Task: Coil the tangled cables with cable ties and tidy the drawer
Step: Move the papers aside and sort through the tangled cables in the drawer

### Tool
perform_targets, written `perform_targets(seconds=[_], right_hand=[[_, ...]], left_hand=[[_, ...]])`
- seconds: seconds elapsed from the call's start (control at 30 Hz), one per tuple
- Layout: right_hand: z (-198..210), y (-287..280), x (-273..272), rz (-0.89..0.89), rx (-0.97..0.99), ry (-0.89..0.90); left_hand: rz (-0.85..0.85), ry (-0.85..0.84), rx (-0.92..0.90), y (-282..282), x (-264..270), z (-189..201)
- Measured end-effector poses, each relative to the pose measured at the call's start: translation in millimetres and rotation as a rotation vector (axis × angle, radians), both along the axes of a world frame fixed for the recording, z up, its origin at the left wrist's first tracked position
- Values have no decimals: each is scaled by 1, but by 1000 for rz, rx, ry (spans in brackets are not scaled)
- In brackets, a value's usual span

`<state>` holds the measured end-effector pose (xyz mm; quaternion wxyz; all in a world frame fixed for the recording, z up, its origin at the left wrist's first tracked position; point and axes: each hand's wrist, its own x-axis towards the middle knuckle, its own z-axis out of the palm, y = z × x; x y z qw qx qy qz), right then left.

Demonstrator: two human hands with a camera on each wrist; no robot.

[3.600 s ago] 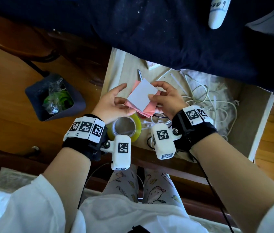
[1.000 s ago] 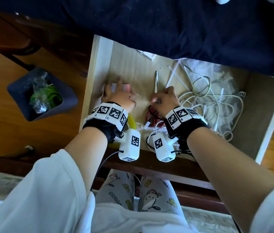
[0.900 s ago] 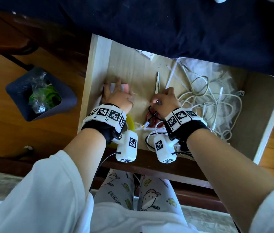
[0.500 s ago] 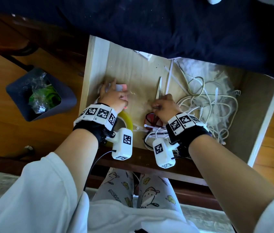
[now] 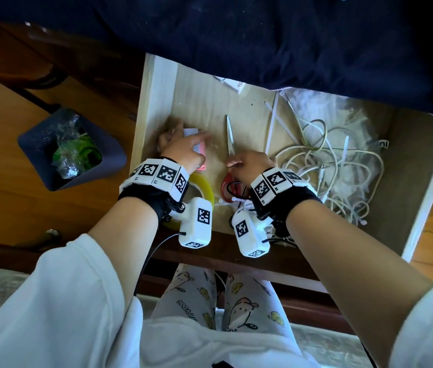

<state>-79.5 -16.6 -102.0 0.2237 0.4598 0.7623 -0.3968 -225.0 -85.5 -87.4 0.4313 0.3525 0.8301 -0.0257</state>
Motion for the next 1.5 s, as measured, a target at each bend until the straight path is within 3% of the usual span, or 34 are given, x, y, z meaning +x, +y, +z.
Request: perform_targets(seconds=[0.17,0.3,0.5,0.7,0.93,1.07,1.17,1.33,1.5], right_hand=[[0,3,-5,120,97,-61],[1,4,-2,170,62,-57],[-5,-3,2,110,33,-52],[0,4,4,-39,164,-1],[6,14,-3,28,116,-14],[8,33,-21,-68,188,166],[11,58,-43,-33,320,45],[11,78,-75,34,160,-14],[11,72,-68,95,299,-54]], left_hand=[[-111,74,-84,9,0,-11],[-162,89,-87,8,3,-10],[-98,74,-15,3,7,-2],[-100,-20,43,2,-1,4],[78,-133,113,-10,-5,23],[148,-168,193,-19,-5,25],[174,-166,247,-24,-4,22],[213,-170,300,-33,-3,19],[217,-198,269,-39,-2,14]])
